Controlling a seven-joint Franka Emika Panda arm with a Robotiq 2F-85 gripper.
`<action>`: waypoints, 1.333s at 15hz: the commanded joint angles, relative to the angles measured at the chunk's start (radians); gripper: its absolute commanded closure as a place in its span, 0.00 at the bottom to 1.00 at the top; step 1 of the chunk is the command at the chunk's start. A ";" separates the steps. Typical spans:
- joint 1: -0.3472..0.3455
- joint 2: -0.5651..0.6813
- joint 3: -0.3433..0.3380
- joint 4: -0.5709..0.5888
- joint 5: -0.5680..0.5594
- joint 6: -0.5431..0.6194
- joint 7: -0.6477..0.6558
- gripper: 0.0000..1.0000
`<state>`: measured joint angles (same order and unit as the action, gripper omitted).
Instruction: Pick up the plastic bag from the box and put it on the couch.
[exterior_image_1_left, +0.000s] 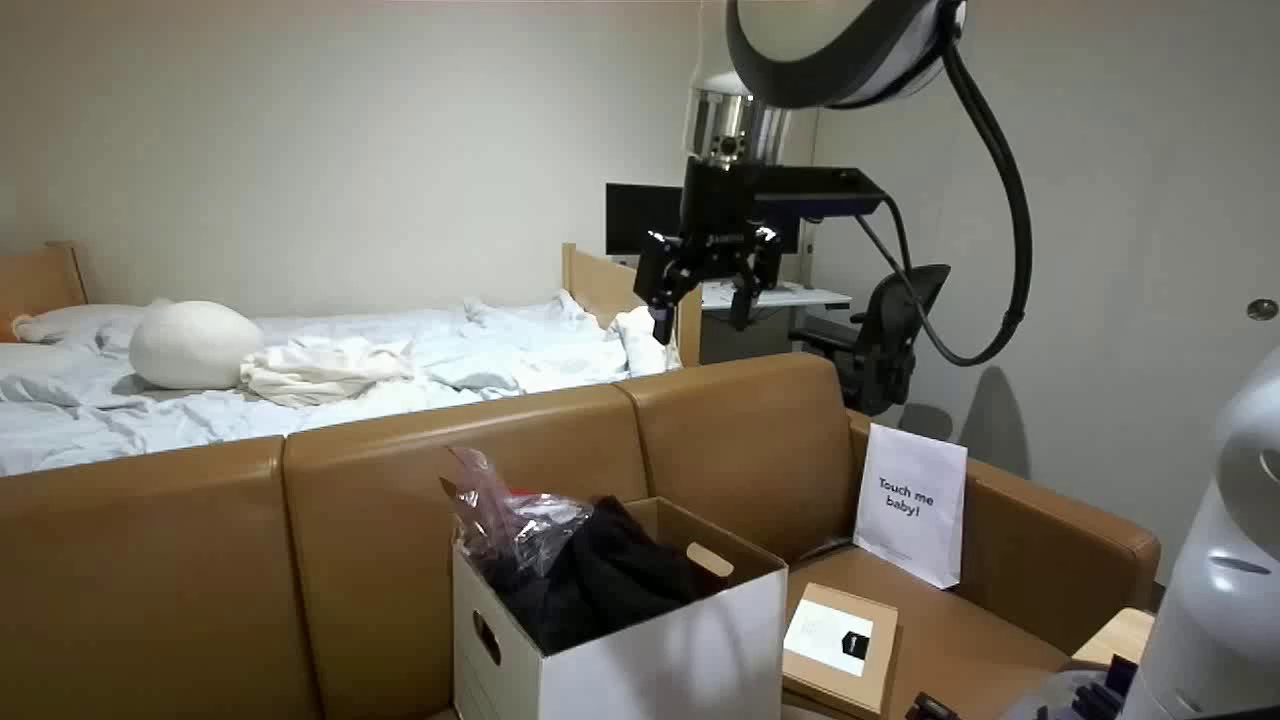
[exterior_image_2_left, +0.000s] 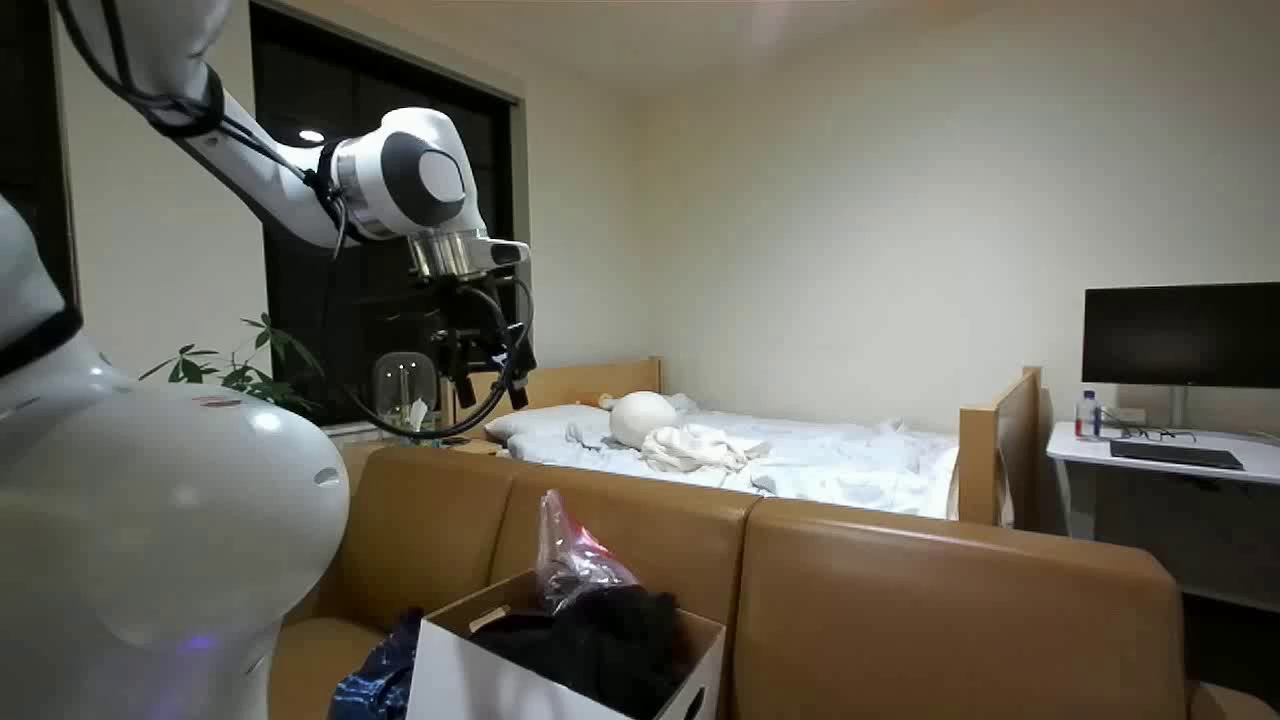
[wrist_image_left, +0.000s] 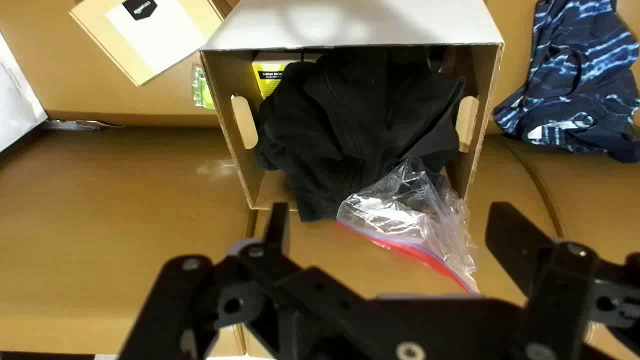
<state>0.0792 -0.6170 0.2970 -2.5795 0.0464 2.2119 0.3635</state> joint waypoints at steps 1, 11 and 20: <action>0.012 0.002 -0.011 0.002 -0.009 -0.003 0.006 0.00; -0.047 0.217 0.040 0.209 -0.085 -0.095 -0.030 0.00; 0.035 0.750 0.106 0.704 -0.432 -0.370 -0.015 0.00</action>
<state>0.0273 -0.0633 0.4391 -2.0317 -0.2711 1.9439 0.3168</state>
